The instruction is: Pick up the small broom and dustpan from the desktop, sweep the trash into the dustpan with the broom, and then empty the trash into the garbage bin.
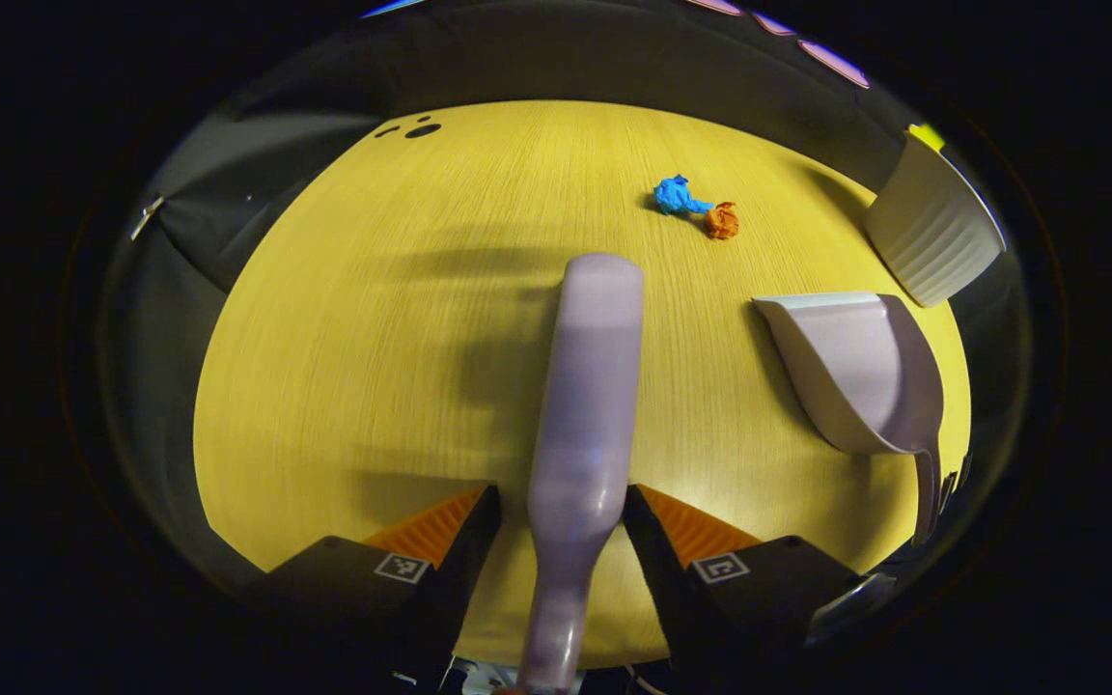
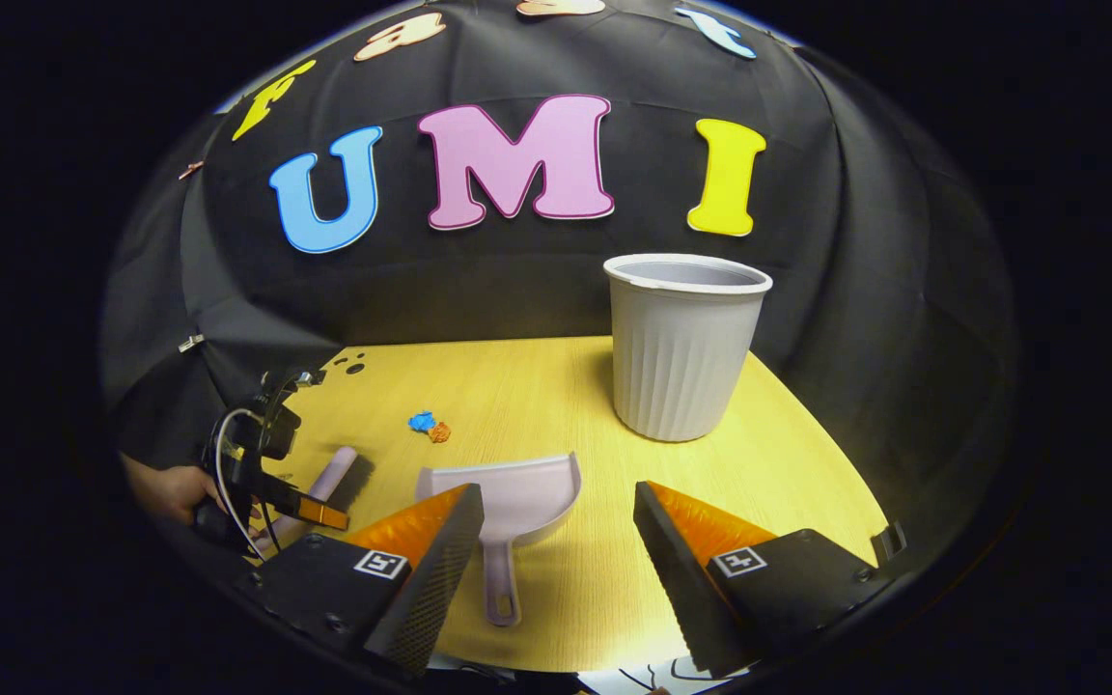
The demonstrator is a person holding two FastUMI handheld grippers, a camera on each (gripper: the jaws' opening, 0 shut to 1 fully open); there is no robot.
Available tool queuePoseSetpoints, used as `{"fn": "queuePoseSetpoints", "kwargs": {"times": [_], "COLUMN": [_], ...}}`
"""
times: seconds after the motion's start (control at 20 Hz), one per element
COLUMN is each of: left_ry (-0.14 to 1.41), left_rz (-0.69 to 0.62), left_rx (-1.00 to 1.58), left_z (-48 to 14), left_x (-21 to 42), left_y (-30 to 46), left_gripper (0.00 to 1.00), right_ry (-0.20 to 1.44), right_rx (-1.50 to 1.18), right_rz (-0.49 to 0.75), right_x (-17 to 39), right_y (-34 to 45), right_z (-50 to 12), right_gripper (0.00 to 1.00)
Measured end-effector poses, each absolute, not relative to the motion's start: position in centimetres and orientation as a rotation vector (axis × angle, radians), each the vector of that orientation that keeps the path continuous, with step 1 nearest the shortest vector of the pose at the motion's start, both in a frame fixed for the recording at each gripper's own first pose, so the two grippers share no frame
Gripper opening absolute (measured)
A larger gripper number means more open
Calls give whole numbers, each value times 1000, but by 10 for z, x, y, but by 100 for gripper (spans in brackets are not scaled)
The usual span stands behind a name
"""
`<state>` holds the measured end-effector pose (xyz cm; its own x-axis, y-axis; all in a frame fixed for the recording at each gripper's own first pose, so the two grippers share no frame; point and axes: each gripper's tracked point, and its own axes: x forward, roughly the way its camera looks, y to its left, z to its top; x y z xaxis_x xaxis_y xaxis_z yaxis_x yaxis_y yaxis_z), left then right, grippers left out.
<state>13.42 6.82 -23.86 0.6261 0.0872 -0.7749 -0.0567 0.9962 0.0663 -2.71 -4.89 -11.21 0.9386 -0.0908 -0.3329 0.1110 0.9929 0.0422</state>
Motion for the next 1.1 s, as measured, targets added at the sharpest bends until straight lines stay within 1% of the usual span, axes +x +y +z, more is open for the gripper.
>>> {"fn": "queuePoseSetpoints", "kwargs": {"times": [0.05, 0.1, 0.15, 0.2, 0.3, 0.35, 0.5, 0.65, 0.8, 0.95, 1.1], "left_ry": [904, 883, 885, 869, 851, 839, 797, 764, 760, 727, 683], "left_rz": [88, 91, 90, 88, 97, 103, 71, 47, 41, 44, 49], "left_rx": [34, 34, 36, 37, 32, 28, 47, 4, -72, -89, -97], "left_z": [-241, -241, -243, -241, -239, -242, -242, -240, -240, -235, -221], "left_x": [130, 132, 132, 134, 133, 134, 135, 133, 119, 101, 82], "left_y": [68, 66, 65, 64, 63, 63, 63, 62, 64, 69, 74], "left_gripper": [79, 74, 67, 64, 51, 41, 33, 27, 25, 25, 25], "right_ry": [341, 344, 348, 353, 366, 374, 396, 429, 469, 519, 617], "right_rx": [59, 59, 58, 57, 53, 52, 42, 54, 66, 71, 58], "right_rz": [-95, -88, -78, -69, -52, -41, -22, -12, -2, 17, 32], "right_x": [-24, -23, -21, -21, -18, -16, -13, -13, -12, -12, -12], "right_y": [-47, -45, -43, -40, -35, -32, -29, -27, -25, -22, -18], "right_z": [-112, -113, -114, -115, -118, -120, -126, -133, -142, -155, -185], "right_gripper": [98, 98, 98, 98, 98, 98, 98, 98, 98, 99, 99]}}
